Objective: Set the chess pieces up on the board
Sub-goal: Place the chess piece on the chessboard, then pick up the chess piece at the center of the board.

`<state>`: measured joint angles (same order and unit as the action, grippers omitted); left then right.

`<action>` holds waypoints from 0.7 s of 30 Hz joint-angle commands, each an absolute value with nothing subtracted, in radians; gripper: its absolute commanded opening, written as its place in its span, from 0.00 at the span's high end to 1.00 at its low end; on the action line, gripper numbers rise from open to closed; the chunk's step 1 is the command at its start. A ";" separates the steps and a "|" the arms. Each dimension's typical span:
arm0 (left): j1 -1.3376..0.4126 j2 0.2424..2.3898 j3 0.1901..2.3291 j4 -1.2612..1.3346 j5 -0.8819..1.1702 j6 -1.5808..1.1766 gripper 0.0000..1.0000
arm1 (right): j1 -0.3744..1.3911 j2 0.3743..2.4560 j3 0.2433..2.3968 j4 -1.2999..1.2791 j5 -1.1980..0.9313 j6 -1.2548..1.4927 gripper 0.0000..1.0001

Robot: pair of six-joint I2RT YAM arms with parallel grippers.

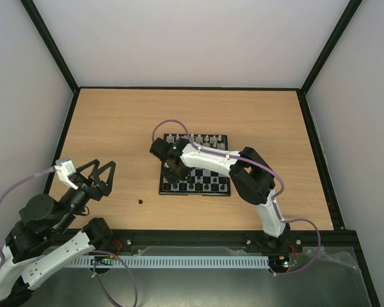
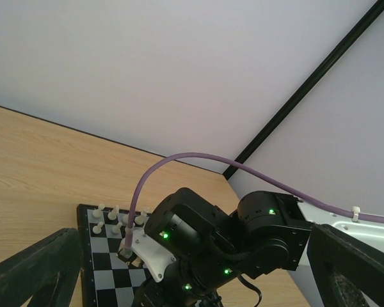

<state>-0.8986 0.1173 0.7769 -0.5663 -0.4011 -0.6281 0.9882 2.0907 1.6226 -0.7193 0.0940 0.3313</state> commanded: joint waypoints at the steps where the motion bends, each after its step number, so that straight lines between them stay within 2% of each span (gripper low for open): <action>1: -0.904 0.119 0.769 -0.535 -0.405 -0.613 0.01 | 0.983 2.088 1.608 -0.746 0.087 0.328 0.81; 15: -0.905 0.114 0.771 -0.534 -0.405 -0.611 0.01 | 1.022 1.971 1.635 -0.743 0.031 0.331 0.61; 21: -0.899 0.090 0.768 -0.524 -0.384 -0.600 0.01 | 1.092 2.004 1.702 -0.762 0.000 0.324 0.54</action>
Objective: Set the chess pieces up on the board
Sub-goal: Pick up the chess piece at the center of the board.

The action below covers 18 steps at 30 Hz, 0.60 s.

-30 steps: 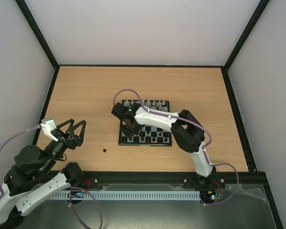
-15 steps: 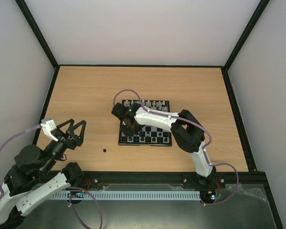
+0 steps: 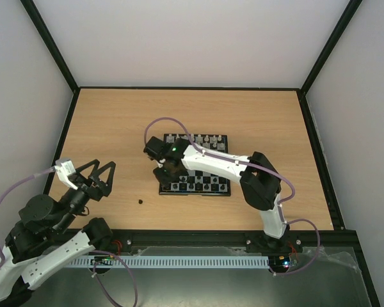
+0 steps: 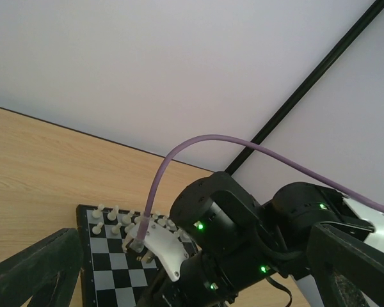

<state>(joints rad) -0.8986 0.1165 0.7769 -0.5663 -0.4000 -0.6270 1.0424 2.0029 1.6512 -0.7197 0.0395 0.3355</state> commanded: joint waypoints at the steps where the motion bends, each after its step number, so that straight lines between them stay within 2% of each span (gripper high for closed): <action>1: -0.896 0.080 0.766 -0.520 -0.377 -0.596 0.01 | 1.103 2.015 1.711 -0.762 -0.007 0.323 0.54; 7: -0.882 -0.005 0.749 -0.487 -0.323 -0.574 0.01 | 1.158 2.106 1.787 -0.778 -0.028 0.325 0.53; 18: -0.874 -0.005 0.748 -0.482 -0.307 -0.569 0.01 | 1.204 2.270 1.951 -0.818 -0.058 0.321 0.53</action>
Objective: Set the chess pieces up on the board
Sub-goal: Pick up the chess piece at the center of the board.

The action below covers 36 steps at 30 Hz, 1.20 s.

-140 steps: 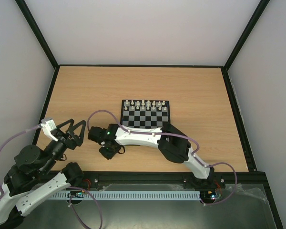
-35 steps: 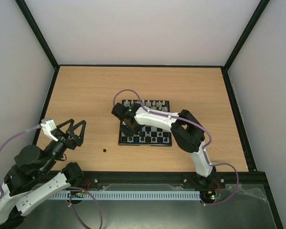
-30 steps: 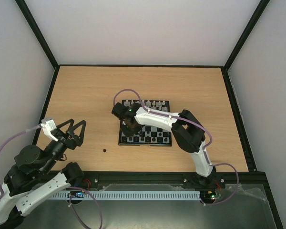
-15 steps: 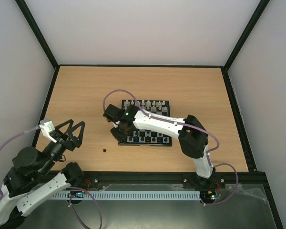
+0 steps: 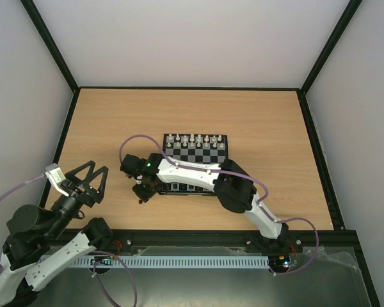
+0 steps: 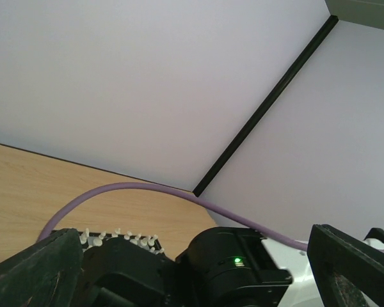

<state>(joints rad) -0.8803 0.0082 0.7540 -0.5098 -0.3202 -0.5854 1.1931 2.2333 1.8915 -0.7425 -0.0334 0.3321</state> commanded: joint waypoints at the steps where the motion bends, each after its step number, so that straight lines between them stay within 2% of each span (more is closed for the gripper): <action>1: -0.874 -0.005 0.748 -0.482 -0.308 -0.569 0.01 | 1.207 2.279 1.966 -0.821 -0.060 0.319 0.53; 12: -0.874 -0.003 0.748 -0.482 -0.309 -0.569 0.01 | 1.223 2.347 2.033 -0.841 -0.082 0.311 0.56; 21: -0.873 0.000 0.749 -0.481 -0.310 -0.570 0.01 | 1.237 2.382 2.055 -0.848 -0.089 0.307 0.64; 26: -0.872 -0.002 0.749 -0.482 -0.310 -0.571 0.01 | 1.237 2.405 2.093 -0.852 -0.092 0.304 0.65; 36: -0.871 -0.002 0.747 -0.480 -0.308 -0.570 0.01 | 1.237 2.440 2.123 -0.879 -0.072 0.301 0.73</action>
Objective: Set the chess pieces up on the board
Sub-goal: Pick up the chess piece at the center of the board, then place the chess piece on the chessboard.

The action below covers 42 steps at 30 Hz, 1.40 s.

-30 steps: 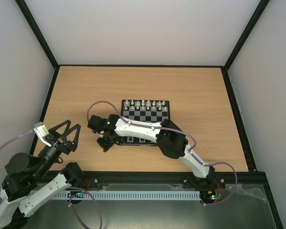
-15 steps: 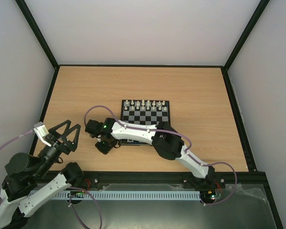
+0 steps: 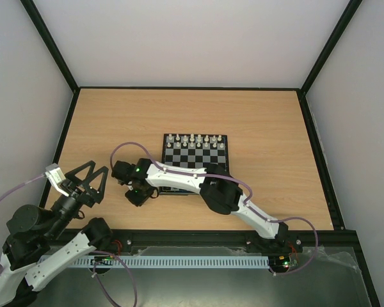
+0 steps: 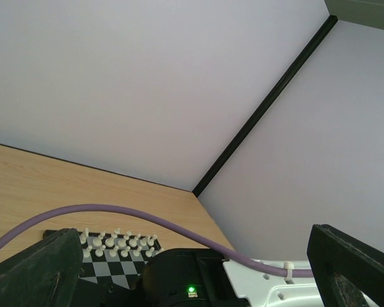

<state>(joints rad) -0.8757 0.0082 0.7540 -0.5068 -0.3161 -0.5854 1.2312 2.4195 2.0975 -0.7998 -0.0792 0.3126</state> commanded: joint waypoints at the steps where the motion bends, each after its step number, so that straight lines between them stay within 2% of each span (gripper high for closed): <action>1: -0.871 -0.003 0.748 -0.480 -0.308 -0.569 0.01 | 1.237 2.440 2.123 -0.881 -0.072 0.302 0.75; 9: -0.869 -0.003 0.748 -0.479 -0.308 -0.569 0.01 | 1.238 2.424 2.124 -0.882 -0.061 0.303 0.95; 18: -0.865 -0.005 0.748 -0.480 -0.307 -0.569 0.01 | 1.210 2.295 2.059 -0.866 0.003 0.300 0.97; 28: -0.864 -0.005 0.747 -0.479 -0.307 -0.569 0.01 | 1.092 2.131 1.894 -0.821 0.066 0.311 0.97; 42: -0.859 0.005 0.747 -0.479 -0.305 -0.569 0.01 | 1.045 2.154 1.790 -0.798 0.122 0.332 0.95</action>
